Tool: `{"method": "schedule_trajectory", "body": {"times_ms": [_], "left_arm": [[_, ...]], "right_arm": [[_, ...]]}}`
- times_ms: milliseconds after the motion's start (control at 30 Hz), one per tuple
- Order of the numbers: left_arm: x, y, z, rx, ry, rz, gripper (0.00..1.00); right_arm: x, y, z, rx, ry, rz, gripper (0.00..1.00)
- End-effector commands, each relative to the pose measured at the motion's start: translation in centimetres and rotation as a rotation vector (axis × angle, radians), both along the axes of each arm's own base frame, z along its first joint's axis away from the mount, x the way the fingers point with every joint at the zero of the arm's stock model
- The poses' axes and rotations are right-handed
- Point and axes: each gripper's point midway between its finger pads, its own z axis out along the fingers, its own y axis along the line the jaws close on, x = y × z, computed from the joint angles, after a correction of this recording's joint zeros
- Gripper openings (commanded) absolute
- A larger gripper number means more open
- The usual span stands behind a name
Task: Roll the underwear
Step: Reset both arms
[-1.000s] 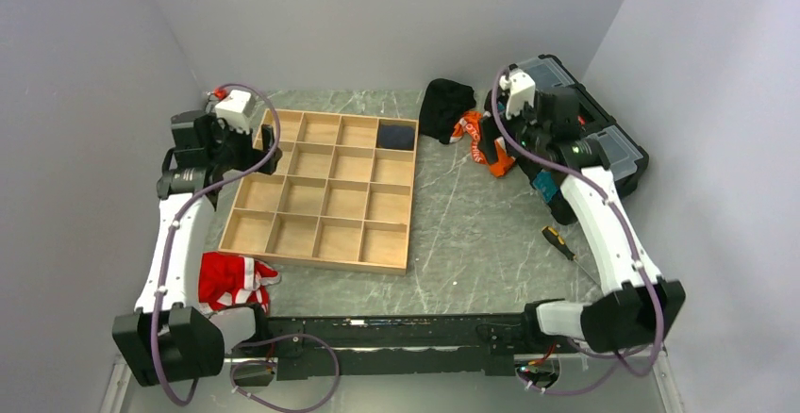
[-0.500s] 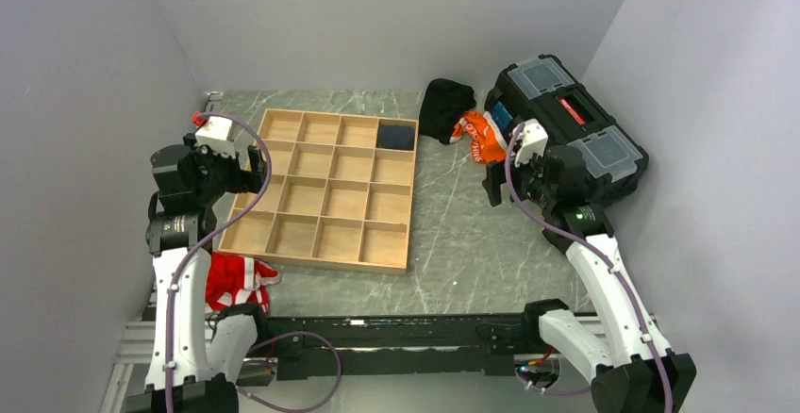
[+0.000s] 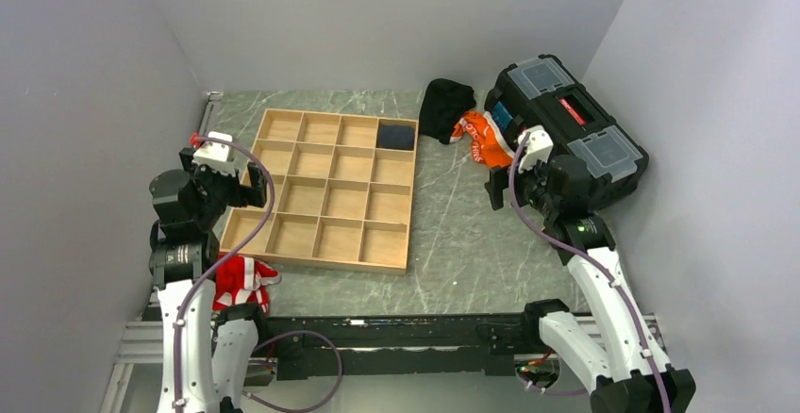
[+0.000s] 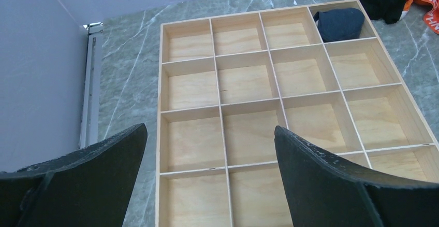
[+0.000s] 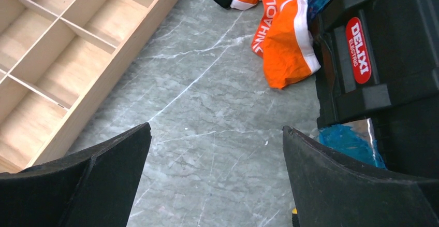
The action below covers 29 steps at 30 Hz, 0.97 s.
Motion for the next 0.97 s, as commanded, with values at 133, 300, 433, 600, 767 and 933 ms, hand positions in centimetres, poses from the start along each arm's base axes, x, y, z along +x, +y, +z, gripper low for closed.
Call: {"method": "schedule_trajectory", "body": {"times_ms": [133, 300, 433, 600, 767, 933], "left_arm": [[0.2, 0.4, -0.1, 0.036, -0.055, 0.009, 0.99], [-0.2, 0.5, 0.2, 0.062, -0.110, 0.010, 0.99], [-0.3, 0.5, 0.2, 0.073, -0.116, 0.008, 0.99], [-0.3, 0.9, 0.1, 0.103, -0.126, 0.021, 0.99], [-0.6, 0.8, 0.3, 0.106, -0.143, 0.022, 0.99], [-0.5, 0.9, 0.0, 0.101, -0.131, 0.024, 0.99]], "right_arm": [[0.2, -1.0, 2.1, 0.014, -0.086, -0.038, 1.00], [0.3, -1.6, 1.8, 0.006, -0.076, -0.051, 1.00], [0.5, -1.6, 1.2, 0.001, -0.054, -0.042, 1.00], [0.6, -1.9, 0.8, -0.008, -0.043, -0.044, 1.00], [0.7, -2.0, 0.5, -0.003, -0.031, -0.041, 1.00], [0.6, -2.1, 0.5, -0.002, -0.031, -0.040, 1.00]]}}
